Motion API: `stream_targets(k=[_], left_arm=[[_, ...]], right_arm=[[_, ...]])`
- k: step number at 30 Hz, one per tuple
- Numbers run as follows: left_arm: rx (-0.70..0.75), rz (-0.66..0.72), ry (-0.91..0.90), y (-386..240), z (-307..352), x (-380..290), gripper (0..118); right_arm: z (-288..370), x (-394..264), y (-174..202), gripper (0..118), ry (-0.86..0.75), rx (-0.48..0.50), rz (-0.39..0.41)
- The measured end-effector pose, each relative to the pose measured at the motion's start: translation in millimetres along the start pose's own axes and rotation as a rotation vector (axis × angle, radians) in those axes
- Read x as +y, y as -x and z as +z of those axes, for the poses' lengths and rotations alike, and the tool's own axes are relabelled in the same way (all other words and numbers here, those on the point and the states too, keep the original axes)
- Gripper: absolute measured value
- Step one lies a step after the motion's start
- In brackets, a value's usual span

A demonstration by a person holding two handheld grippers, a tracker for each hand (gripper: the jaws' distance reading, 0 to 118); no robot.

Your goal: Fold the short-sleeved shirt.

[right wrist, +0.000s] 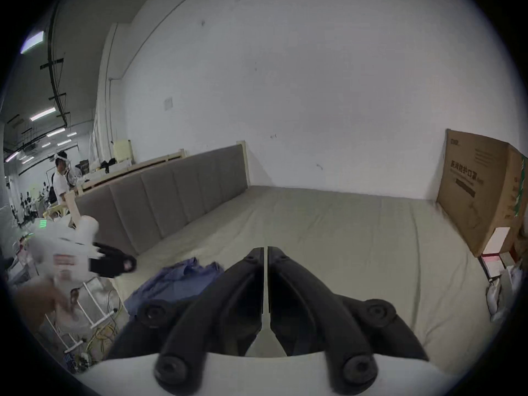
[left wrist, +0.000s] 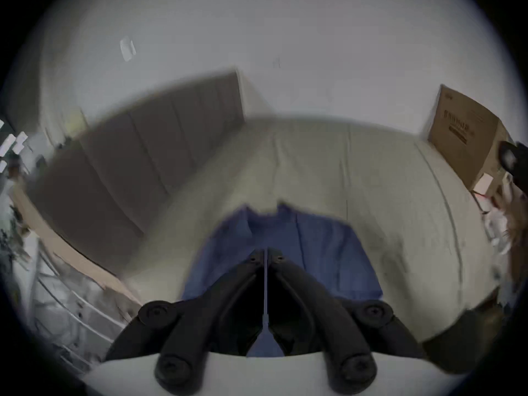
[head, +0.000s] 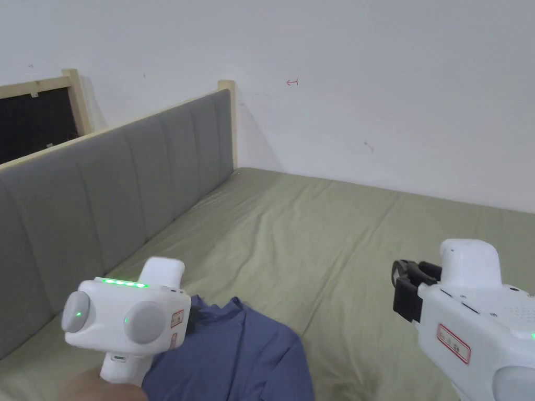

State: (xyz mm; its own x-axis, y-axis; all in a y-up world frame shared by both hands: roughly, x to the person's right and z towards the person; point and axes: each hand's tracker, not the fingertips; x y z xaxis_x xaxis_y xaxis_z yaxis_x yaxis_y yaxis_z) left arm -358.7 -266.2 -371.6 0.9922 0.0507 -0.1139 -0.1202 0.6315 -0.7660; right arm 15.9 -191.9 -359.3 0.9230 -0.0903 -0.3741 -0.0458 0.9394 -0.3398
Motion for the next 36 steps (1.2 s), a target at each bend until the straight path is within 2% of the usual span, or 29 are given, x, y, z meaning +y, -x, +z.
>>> stream_targets(k=[2, 3, 4, 5, 6, 7, 8, 11, 12, 13, 14, 15, 19, 20, 21, 22, 23, 24, 27, 28, 29, 32, 36], left_arm=[[-0.071, 0.108, 0.111, 7, -43, -7, 2], [-0.076, 0.120, 0.152, 5, -63, -11, 2], [-0.078, 0.114, 0.168, 2, -77, -14, 10], [-0.077, 0.094, 0.193, -1, -92, -15, 55], [-0.078, 0.076, 0.233, -8, -108, -20, 91], [-0.079, 0.055, 0.252, -13, -118, -23, 99], [-0.095, 0.033, 0.233, -19, -127, -23, 95], [-0.046, -0.020, 0.314, -30, -163, -33, 98], [-0.025, -0.023, 0.343, -31, -177, -39, 103], [-0.037, -0.025, 0.330, -33, -183, -45, 113], [-0.038, -0.050, 0.254, -34, -185, -53, 118], [0.014, -0.076, 0.226, -38, -188, -60, 118], [0.034, -0.060, 0.168, -46, -178, -72, 118], [0.031, -0.058, 0.164, -46, -171, -70, 111], [0.016, -0.052, 0.153, -45, -162, -70, 98], [0.001, -0.036, 0.121, -38, -156, -70, 78], [0.015, -0.011, 0.091, -31, -147, -70, 37], [0.008, 0.015, 0.061, -25, -135, -69, 3], [0.040, 0.070, -0.001, -3, -105, -66, 4], [0.004, 0.084, -0.038, 4, -92, -64, 4], [-0.028, 0.073, -0.079, 7, -77, -58, 4], [0.056, -0.043, -0.214, 4, -27, -32, 4], [-0.027, -0.041, -0.446, -12, 58, 16, 3]], right_arm=[[-3, -9, -9, 3, 0.032, -0.026, -0.002], [-5, -14, -14, 3, 0.055, -0.031, -0.010], [-7, -19, -18, 3, 0.078, -0.035, -0.021], [-9, -24, -23, 3, 0.101, -0.041, -0.033], [-10, -28, -28, 3, 0.122, -0.047, -0.047], [-12, -31, -32, 3, 0.138, -0.052, -0.057], [-13, -35, -37, 3, 0.155, -0.057, -0.066], [-16, -44, -47, 3, 0.199, -0.071, -0.076], [-16, -46, -49, 3, 0.210, -0.074, -0.074], [-16, -48, -51, 3, 0.220, -0.076, -0.072], [-17, -51, -54, 3, 0.230, -0.078, -0.068], [-17, -53, -55, 3, 0.237, -0.080, -0.064], [-20, -59, -61, 3, 0.266, -0.088, -0.061], [-20, -60, -62, 3, 0.270, -0.088, -0.066], [-21, -60, -63, 3, 0.274, -0.085, -0.070], [-21, -60, -64, 3, 0.277, -0.083, -0.072], [-21, -59, -64, 3, 0.278, -0.081, -0.074], [-20, -58, -64, 3, 0.277, -0.081, -0.076], [-12, -54, -65, 3, 0.258, -0.074, -0.088], [-10, -53, -65, 3, 0.252, -0.070, -0.090], [-6, -52, -65, 3, 0.247, -0.067, -0.089], [5, -47, -66, 3, 0.214, -0.073, -0.086], [33, -34, -75, 3, 0.101, -0.077, -0.130]])
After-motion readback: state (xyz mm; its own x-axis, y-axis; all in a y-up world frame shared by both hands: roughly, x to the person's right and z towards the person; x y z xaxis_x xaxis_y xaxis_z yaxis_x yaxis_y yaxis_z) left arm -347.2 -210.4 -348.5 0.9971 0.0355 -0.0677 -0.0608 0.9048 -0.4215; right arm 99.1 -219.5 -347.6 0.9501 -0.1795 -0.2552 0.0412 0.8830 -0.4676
